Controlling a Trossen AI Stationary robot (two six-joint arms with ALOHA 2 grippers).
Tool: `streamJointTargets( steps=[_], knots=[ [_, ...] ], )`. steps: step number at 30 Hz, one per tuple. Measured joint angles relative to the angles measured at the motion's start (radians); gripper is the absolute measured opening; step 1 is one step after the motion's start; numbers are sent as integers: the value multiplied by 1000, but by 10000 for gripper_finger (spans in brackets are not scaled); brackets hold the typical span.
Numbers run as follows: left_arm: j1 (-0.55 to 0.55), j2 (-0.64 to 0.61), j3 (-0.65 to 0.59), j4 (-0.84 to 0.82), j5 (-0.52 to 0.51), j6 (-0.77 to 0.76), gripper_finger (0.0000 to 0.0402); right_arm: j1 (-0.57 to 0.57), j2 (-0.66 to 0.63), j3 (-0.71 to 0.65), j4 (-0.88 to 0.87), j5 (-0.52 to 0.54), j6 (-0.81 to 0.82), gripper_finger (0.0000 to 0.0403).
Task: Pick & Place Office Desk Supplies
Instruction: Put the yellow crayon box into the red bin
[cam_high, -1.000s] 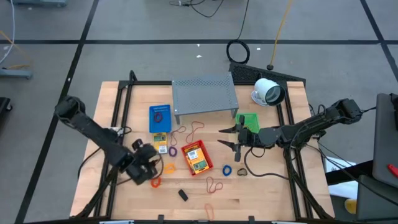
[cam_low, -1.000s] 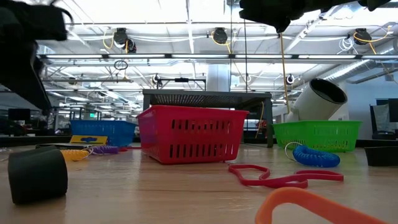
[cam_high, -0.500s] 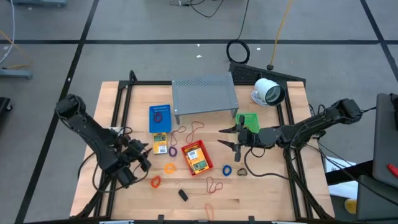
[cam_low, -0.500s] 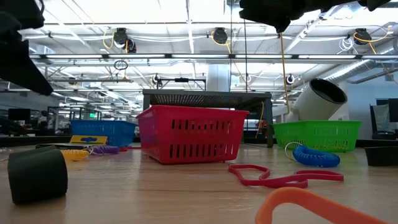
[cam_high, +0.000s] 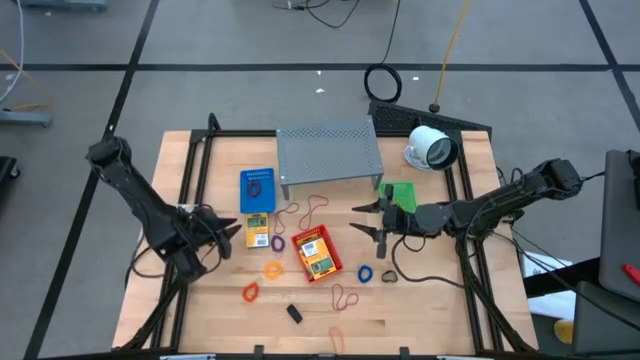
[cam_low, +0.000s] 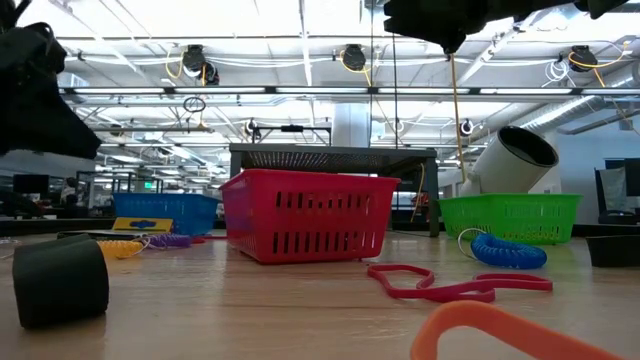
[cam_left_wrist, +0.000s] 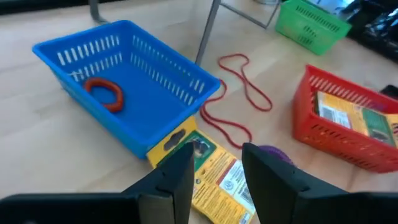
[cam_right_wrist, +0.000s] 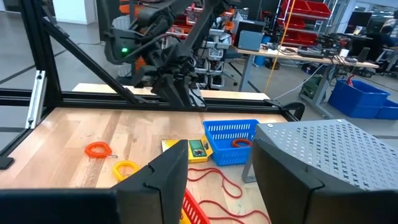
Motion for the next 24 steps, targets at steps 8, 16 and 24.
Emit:
streamJointTargets(
  steps=[8, 16, 24],
  knots=[
    [0, -157, -128, 175, 36, 103, 141, 0, 0, 0, 0, -2, 0, 166],
    [46, -183, -206, 293, 120, 101, 141, -2, 0, 0, 0, -2, 0, 166],
    [139, -183, -218, 369, 174, 199, 141, -7, 0, 0, 0, -2, 0, 166]
  ],
)
